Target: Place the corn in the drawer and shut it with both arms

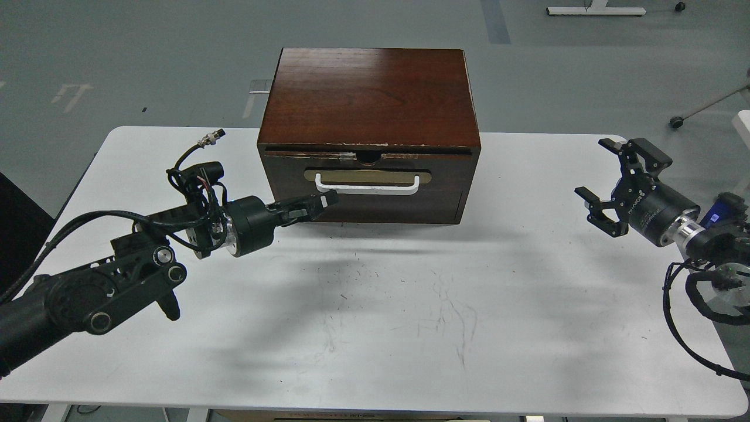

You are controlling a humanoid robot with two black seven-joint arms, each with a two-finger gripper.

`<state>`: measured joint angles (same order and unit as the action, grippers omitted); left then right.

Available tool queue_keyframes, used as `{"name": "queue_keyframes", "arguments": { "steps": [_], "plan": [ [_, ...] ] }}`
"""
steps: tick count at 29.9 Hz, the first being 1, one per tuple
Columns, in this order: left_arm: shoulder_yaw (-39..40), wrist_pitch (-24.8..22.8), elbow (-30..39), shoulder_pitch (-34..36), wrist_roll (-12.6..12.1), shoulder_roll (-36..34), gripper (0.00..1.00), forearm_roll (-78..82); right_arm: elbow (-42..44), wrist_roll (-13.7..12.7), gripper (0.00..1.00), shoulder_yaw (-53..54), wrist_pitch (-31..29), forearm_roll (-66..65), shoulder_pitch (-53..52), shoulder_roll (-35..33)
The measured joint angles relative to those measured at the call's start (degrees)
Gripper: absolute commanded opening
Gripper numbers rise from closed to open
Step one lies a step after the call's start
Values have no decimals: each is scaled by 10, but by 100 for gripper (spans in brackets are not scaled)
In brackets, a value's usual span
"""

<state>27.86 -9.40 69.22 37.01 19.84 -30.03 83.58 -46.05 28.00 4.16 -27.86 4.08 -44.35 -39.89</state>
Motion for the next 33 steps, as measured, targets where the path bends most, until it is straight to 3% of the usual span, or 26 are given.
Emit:
{"name": "queue_keyframes", "arguments": {
  "steps": [18, 21, 25, 27, 29, 30, 32, 33],
  "plan": [
    [-2, 26, -8, 0, -3, 5, 0, -6, -2, 0, 100, 2, 0, 0, 6, -7],
    [-5, 12, 0, -2, -1, -6, 0, -29, -3, 0, 100, 2, -1, 0, 8, -10],
    [-9, -40, 38, -7, 7, -41, 0, -62, -3, 0, 100, 2, -1, 0, 8, -11],
    [-9, -68, 56, -8, 18, -57, 10, -74, -3, 0, 100, 3, -1, 0, 8, -11],
    [-6, -97, 76, -9, 36, -78, 36, -96, -3, 0, 100, 3, -1, 0, 8, -11],
    [-4, -110, 83, -9, 46, -89, 63, -112, -3, 0, 100, 4, -1, 0, 9, -11],
    [3, -131, 96, -9, 66, -113, 100, -159, -3, 0, 100, 7, -1, 0, 9, -11],
    [9, -138, 100, -9, 73, -124, 100, -190, -3, 0, 100, 8, -1, 0, 9, -11]
  ]
}}
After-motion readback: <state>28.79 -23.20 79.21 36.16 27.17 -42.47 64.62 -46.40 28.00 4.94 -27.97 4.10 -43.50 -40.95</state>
